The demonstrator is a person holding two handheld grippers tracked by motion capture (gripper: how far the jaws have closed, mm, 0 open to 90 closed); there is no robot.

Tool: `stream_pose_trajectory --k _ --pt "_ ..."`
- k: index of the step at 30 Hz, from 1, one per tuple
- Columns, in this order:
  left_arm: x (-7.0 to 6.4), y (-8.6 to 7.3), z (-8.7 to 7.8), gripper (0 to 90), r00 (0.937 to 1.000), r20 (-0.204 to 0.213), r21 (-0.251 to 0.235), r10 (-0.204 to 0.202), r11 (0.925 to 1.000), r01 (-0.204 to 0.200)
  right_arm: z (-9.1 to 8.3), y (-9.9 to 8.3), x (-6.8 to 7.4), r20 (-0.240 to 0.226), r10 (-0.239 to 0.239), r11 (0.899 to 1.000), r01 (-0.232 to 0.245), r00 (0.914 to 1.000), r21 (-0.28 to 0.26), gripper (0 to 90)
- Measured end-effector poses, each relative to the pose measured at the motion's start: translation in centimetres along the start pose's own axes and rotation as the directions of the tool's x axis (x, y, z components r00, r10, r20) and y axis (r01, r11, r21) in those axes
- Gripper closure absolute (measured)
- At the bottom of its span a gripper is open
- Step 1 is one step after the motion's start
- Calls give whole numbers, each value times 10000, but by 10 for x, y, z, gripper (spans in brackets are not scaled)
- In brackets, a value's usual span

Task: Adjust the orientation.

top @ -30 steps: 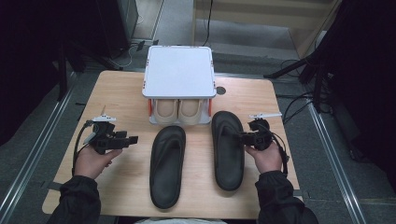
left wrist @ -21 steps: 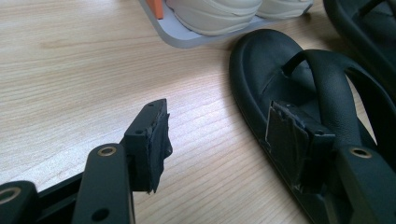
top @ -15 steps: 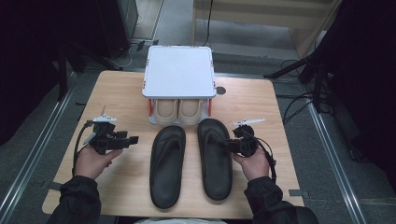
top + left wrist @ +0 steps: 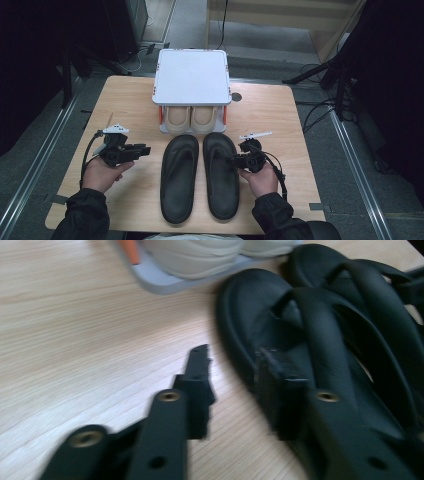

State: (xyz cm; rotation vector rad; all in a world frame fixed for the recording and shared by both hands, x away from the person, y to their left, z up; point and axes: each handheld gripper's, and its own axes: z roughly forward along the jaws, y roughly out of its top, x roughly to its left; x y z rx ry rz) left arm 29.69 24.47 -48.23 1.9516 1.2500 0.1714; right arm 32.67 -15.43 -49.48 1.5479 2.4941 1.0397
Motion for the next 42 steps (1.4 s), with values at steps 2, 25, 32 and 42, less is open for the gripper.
stream_pose_trajectory --k 2,25,32,42 --pt "-1 0 4 782 9998 89 232 170 9996 -172 2 -2 2 -25 1 10000 -1 10000 -58 699" --pt "-18 0 52 900 9960 844 2168 289 9751 -467 8 0 6 -268 -132 9998 127 9996 -159 689" --pt "-26 -2 52 900 9927 1050 2328 597 9690 -829 9 0 6 -296 -181 9997 176 9994 -179 689" --pt "-36 -4 51 897 9863 1451 2328 782 9662 -1109 9 -1 6 -263 -426 9984 416 9987 -383 685"
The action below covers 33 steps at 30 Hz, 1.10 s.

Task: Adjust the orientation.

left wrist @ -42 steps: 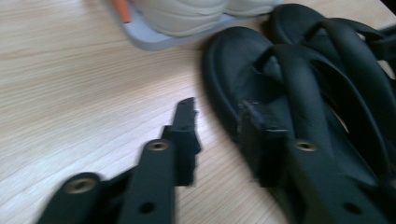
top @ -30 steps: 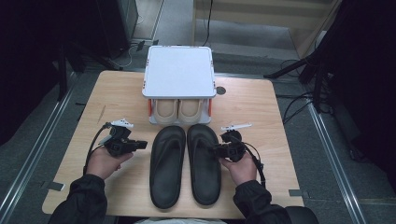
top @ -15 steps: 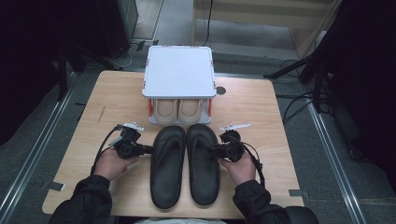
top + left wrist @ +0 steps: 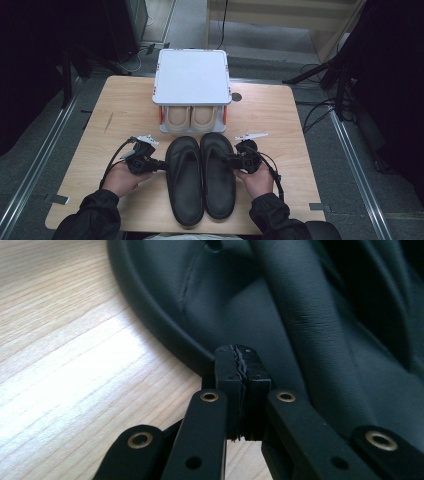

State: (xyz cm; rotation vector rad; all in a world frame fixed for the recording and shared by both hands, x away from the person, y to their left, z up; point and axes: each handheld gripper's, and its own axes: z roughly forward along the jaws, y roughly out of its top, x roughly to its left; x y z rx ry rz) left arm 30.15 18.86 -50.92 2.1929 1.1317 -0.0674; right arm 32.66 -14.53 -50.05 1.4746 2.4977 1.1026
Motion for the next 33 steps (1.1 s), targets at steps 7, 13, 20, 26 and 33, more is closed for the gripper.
stream_pose_trajectory --k 7,13,20,26,33 --pt "7 1 -13 787 9995 -200 -764 -250 9968 234 -3 2 -2 -312 -256 9993 247 9992 -291 592" --pt "7 -1 -23 727 9992 -374 -1117 -121 9937 79 -13 4 2 -193 -626 9940 606 9979 -915 569" --pt "11 -3 -29 597 9978 -649 -1301 -106 9915 20 -25 5 8 -268 -600 9911 563 9978 -1208 566" --pt "13 -5 -32 544 9969 -740 -1454 -285 9892 174 -31 4 16 -131 -718 9883 693 9973 -1360 559" --pt "15 -4 -32 544 9966 -759 -1470 -306 9890 192 -31 0 32 -151 -1005 9818 967 9948 -1637 551"
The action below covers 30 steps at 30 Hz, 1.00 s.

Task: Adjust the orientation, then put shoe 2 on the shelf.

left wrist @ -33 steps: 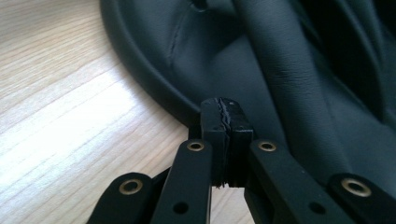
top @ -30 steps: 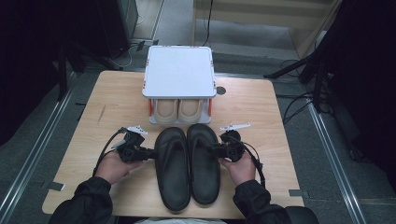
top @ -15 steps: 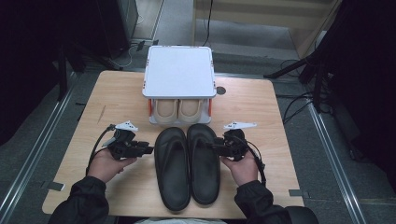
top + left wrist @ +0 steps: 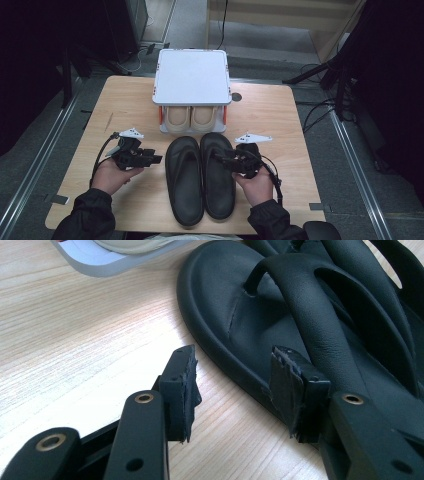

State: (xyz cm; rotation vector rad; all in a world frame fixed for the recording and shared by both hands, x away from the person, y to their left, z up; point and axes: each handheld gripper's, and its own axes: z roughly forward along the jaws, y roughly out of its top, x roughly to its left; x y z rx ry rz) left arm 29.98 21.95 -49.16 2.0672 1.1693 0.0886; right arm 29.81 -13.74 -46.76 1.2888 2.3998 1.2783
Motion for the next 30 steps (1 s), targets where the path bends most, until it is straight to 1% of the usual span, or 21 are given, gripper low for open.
stream_pose_trajectory --k 2,4,6,8,10,12,14,15,16,17,18,19,22,25,27,28,30 --pt "-1 0 -1 541 10000 -20 -61 -60 10000 60 2 -1 3 -35 67 10000 -67 10000 -9 551" --pt "0 0 -2 529 10000 -26 -116 -48 9999 48 6 -2 6 -29 -52 10000 52 10000 49 551" --pt "-1 0 -3 498 10000 -53 -222 -69 9997 67 7 -2 10 -18 -141 9999 141 9999 36 552" --pt "0 0 -3 493 10000 -54 -214 -53 9998 52 9 -3 13 13 -171 9998 171 9999 55 550" --pt "0 -1 -3 489 10000 -62 -182 -77 9998 76 10 -4 17 89 -65 10000 65 9999 -3 531" --pt "0 -1 -3 490 9999 -32 -195 -100 9998 100 11 -4 22 33 60 10000 -60 10000 -11 516" --pt "0 -1 -4 490 9999 -17 -234 -122 9997 122 13 -4 26 119 -119 9999 119 9999 5 507" --pt "0 -1 -4 490 9999 10 -230 -133 9996 133 13 -5 28 217 -121 9999 121 9997 5 501" --pt "0 -1 -4 490 9999 -26 -244 -105 9996 105 14 -5 30 271 -89 10000 90 9996 -12 498" --pt "1 -1 -5 491 10000 -28 -253 -76 9997 76 14 -6 32 256 28 10000 -27 9997 -51 494" --pt "0 -1 -5 490 10000 -74 -282 -62 9996 60 15 -6 33 212 77 9999 -75 9997 -86 488" --pt "0 -1 -6 490 10000 -34 -290 -75 9996 74 16 -7 35 195 113 9999 -111 9997 -82 481" --pt "1 -1 -7 490 9999 -19 -342 -124 9993 123 17 -9 41 235 66 10000 -65 9997 -45 470" --pt "1 0 -6 489 9999 20 -329 -140 9994 141 21 -12 47 330 11 10000 -12 9995 25 447" --pt "1 0 -5 488 9999 62 -316 -145 9994 147 25 -14 50 470 48 10000 -52 9989 81 411" --pt "0 1 -5 488 9999 83 -334 -130 9994 132 26 -15 51 625 68 9999 -73 9980 85 396" --pt "0 1 -5 487 9999 127 -403 -111 9991 116 30 -17 53 793 181 9998 -188 9967 81 380"
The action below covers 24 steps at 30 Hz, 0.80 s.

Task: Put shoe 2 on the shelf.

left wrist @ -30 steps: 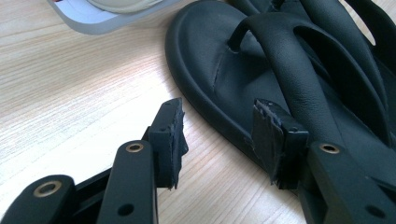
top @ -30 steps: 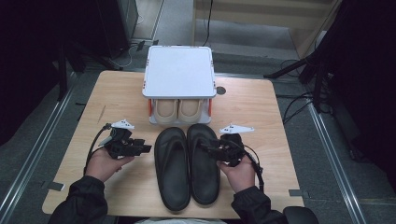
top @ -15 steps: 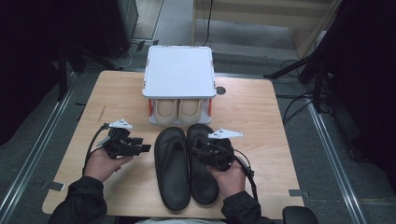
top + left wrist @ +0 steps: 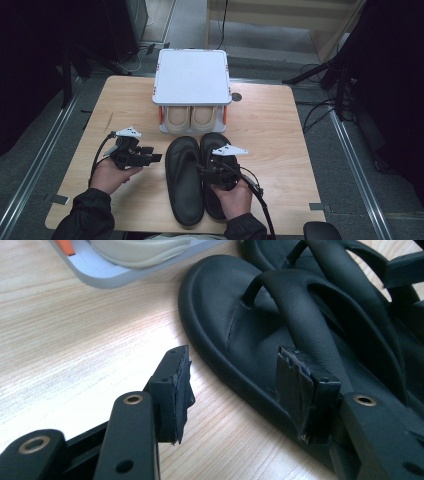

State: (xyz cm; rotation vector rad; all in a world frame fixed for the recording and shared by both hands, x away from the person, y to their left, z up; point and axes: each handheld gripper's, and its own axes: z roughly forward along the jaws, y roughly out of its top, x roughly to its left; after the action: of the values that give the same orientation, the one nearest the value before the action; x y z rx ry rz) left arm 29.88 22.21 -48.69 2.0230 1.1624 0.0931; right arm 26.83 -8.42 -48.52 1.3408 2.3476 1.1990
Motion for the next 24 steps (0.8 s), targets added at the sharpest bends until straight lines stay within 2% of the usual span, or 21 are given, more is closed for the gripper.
stream_pose_trajectory --k 5,9,12,16,19,22,24 --pt "3 3 -1 488 10000 -47 -224 -58 9997 57 11 -6 4 111 364 9993 -364 9993 65 378" --pt "5 6 -1 489 9999 15 -350 -162 9993 163 19 -9 10 496 316 9995 -313 9983 -71 389" --pt "4 8 2 497 10000 71 -308 -20 9995 22 22 -11 10 572 505 9987 -498 9971 -128 402" --pt "4 11 3 499 9994 270 -496 -206 9985 220 26 -13 15 793 453 9989 -442 9958 -167 424" --pt "6 13 0 501 9994 265 -701 -243 9972 261 28 -13 16 1017 35 10000 -44 9948 85 484" --pt "8 14 0 501 9991 287 -740 -309 9967 329 29 -14 14 922 352 9992 -366 9951 143 511" --pt "9 16 1 500 9991 314 -745 -286 9967 309 30 -14 16 989 334 9993 -350 9945 153 532"
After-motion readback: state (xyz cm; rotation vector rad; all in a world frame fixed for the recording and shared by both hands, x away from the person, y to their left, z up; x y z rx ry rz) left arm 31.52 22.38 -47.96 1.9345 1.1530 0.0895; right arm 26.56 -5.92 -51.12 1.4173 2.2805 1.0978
